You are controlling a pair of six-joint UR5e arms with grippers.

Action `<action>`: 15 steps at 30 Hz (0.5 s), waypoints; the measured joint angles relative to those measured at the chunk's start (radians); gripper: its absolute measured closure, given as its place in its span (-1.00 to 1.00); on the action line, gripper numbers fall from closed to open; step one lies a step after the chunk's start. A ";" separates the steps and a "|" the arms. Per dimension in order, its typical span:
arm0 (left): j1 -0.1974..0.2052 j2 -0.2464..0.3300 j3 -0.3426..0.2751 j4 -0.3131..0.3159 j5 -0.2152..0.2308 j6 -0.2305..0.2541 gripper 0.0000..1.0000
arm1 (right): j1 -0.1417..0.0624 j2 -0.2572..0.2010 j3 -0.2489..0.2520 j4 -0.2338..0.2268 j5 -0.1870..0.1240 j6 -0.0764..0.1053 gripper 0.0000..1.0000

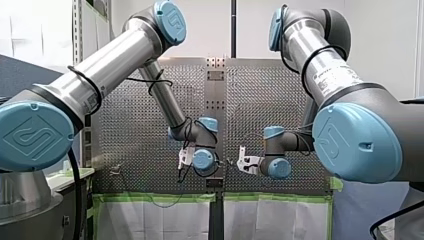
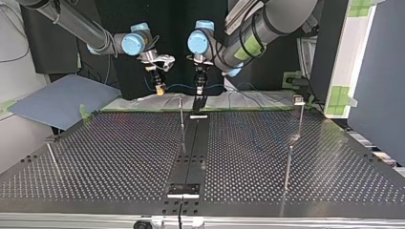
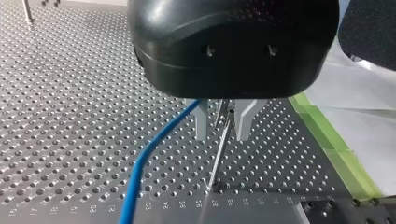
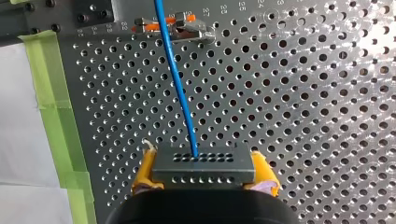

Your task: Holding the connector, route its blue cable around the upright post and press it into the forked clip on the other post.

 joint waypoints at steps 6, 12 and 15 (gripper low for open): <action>-0.001 0.000 0.000 -0.002 -0.002 -0.015 1.00 | -0.004 0.000 0.000 -0.001 0.001 0.000 1.00; 0.000 0.000 0.000 0.001 0.002 -0.017 1.00 | -0.006 0.000 0.000 -0.001 0.002 0.000 1.00; 0.000 0.000 0.000 0.001 0.003 -0.019 1.00 | -0.007 0.000 0.000 -0.001 0.002 0.000 1.00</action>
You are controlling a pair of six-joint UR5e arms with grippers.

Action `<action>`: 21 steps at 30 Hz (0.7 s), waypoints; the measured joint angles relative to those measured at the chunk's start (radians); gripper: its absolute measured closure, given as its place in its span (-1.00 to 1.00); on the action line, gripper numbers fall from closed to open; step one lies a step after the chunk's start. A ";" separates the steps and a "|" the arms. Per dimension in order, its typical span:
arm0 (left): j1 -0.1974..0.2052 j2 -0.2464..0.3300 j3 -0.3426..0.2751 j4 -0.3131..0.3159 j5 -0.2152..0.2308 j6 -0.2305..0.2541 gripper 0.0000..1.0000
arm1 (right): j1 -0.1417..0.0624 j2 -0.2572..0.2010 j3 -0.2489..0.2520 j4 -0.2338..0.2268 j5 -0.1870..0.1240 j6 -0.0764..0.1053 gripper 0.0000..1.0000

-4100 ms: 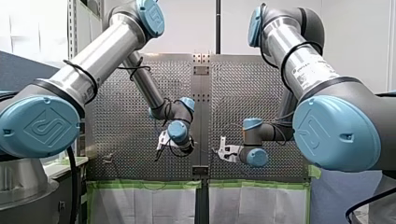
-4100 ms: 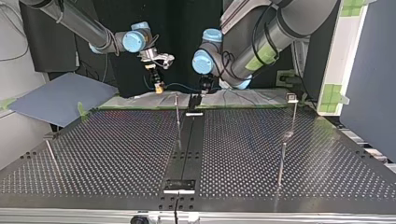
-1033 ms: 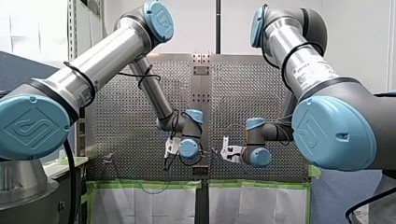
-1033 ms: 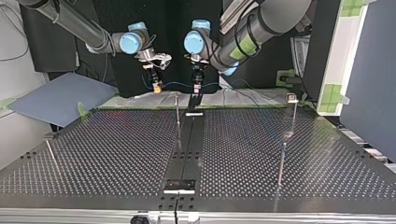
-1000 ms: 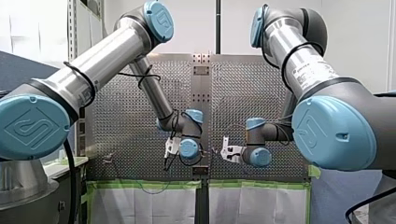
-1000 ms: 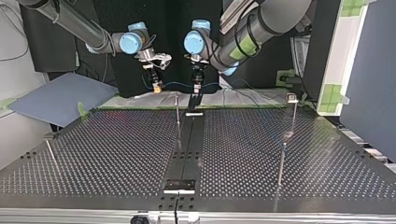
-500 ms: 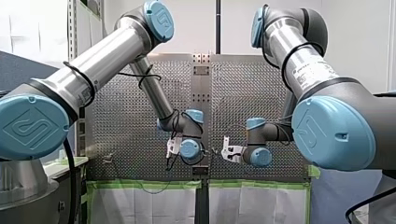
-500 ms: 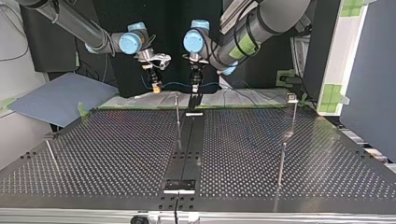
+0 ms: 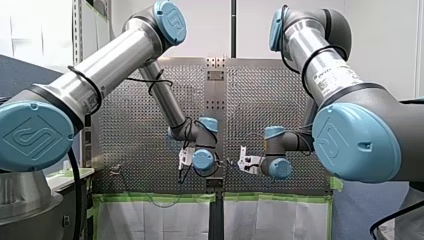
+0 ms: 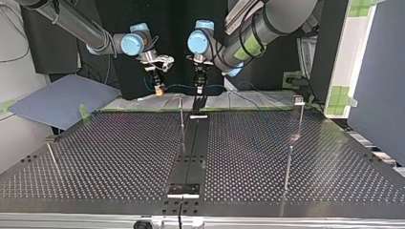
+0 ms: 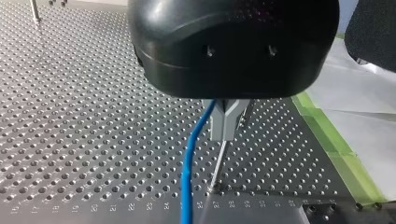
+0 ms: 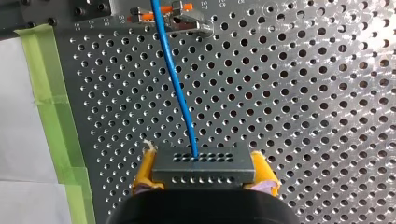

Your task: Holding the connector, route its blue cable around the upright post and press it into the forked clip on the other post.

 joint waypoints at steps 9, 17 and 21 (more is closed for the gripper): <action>-0.002 0.000 -0.001 0.001 0.000 -0.009 1.00 | -0.004 0.000 0.000 -0.004 0.002 0.000 1.00; -0.009 -0.007 -0.001 0.019 0.007 -0.024 1.00 | -0.023 0.000 -0.001 -0.007 0.006 0.000 1.00; -0.010 -0.020 -0.001 0.037 0.019 -0.039 1.00 | -0.029 0.000 -0.001 -0.010 0.008 0.000 1.00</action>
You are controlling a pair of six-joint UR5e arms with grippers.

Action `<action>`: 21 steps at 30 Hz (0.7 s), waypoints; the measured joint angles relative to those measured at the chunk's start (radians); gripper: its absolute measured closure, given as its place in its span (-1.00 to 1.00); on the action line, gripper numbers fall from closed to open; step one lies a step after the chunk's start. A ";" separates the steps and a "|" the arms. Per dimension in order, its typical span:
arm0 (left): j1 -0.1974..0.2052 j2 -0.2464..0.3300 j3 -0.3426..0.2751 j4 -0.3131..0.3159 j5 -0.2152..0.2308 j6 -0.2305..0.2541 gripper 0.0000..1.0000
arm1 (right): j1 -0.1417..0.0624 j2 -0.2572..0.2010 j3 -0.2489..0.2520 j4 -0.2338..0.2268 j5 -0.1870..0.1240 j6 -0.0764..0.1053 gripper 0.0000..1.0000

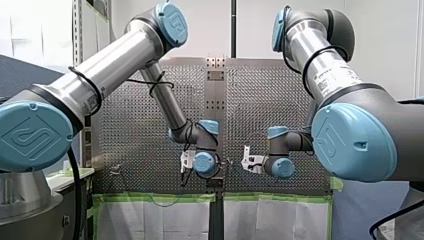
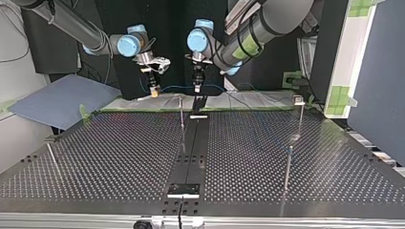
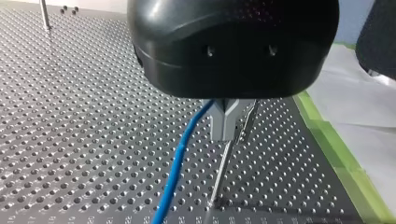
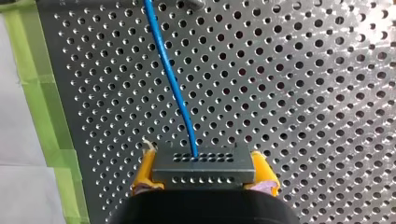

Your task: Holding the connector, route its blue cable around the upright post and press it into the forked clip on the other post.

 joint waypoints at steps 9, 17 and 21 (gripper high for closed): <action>0.001 -0.029 0.022 0.017 0.034 -0.039 1.00 | -0.006 0.001 0.000 -0.009 0.003 0.000 1.00; 0.002 -0.069 0.055 0.018 0.050 -0.066 1.00 | -0.021 0.001 0.000 -0.011 0.015 0.000 1.00; 0.004 -0.071 0.060 0.019 0.050 -0.069 1.00 | -0.032 0.000 -0.006 -0.006 0.015 0.000 1.00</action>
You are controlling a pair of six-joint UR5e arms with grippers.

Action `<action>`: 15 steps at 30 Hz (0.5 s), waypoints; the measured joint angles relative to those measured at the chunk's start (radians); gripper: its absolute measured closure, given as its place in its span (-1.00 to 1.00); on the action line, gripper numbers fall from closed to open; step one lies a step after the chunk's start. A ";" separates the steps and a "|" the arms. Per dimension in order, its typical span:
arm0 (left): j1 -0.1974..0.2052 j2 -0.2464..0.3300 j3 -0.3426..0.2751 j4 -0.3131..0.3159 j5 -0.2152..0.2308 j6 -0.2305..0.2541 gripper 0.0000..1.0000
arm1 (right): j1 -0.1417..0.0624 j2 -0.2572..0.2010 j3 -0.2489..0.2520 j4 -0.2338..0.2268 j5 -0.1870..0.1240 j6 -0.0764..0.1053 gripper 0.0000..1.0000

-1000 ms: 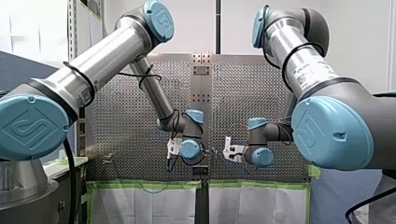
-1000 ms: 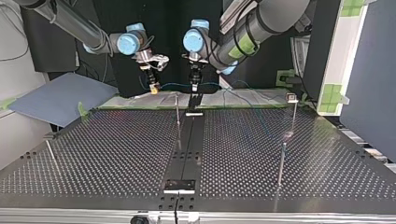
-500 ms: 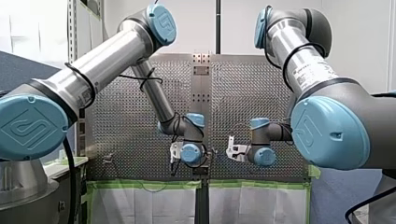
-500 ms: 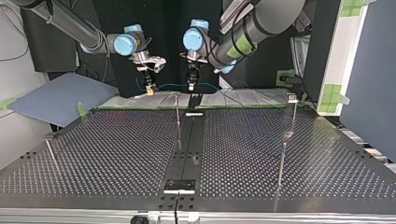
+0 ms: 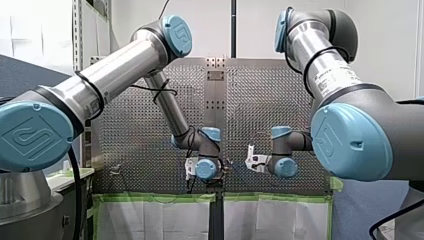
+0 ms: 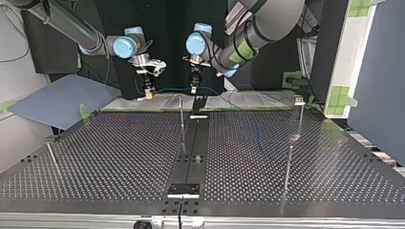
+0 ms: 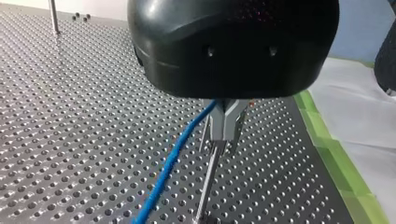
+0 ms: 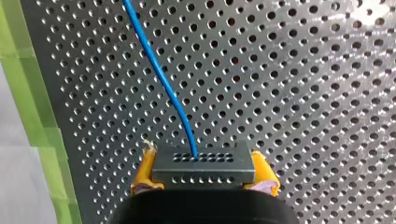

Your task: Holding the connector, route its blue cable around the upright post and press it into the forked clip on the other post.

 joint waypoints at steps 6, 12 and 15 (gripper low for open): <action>0.003 0.000 0.002 0.000 -0.007 -0.003 1.00 | -0.011 0.000 -0.007 0.008 -0.001 0.000 1.00; 0.011 0.000 0.005 0.001 -0.014 -0.004 1.00 | -0.017 0.000 -0.017 0.023 -0.001 -0.003 1.00; 0.012 0.000 0.006 0.001 -0.016 -0.002 1.00 | -0.022 0.000 -0.020 0.027 -0.001 -0.004 1.00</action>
